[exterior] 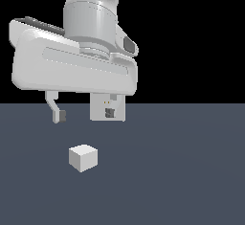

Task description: Plug the charger into the wall socket.

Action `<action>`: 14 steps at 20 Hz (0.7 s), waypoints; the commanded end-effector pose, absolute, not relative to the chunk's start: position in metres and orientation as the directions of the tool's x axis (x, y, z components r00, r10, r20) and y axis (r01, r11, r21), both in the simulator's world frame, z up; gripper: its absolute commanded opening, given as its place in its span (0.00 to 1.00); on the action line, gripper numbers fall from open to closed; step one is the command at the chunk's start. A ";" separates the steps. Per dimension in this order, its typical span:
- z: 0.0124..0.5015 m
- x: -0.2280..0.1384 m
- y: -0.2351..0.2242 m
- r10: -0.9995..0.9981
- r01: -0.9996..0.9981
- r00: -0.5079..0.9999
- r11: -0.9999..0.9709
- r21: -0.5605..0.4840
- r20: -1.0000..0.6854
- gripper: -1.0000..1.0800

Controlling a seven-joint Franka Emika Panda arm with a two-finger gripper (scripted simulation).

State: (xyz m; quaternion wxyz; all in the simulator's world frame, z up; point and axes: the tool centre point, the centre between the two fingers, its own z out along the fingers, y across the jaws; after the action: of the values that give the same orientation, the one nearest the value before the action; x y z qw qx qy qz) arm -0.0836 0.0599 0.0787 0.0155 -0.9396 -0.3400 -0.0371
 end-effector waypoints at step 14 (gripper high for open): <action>0.062 -0.100 0.064 0.720 0.723 0.687 -0.690 -0.001 0.093 0.96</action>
State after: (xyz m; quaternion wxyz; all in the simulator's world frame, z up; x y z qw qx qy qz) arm -0.1002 0.0644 0.0623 0.0187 -0.9184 -0.3930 -0.0428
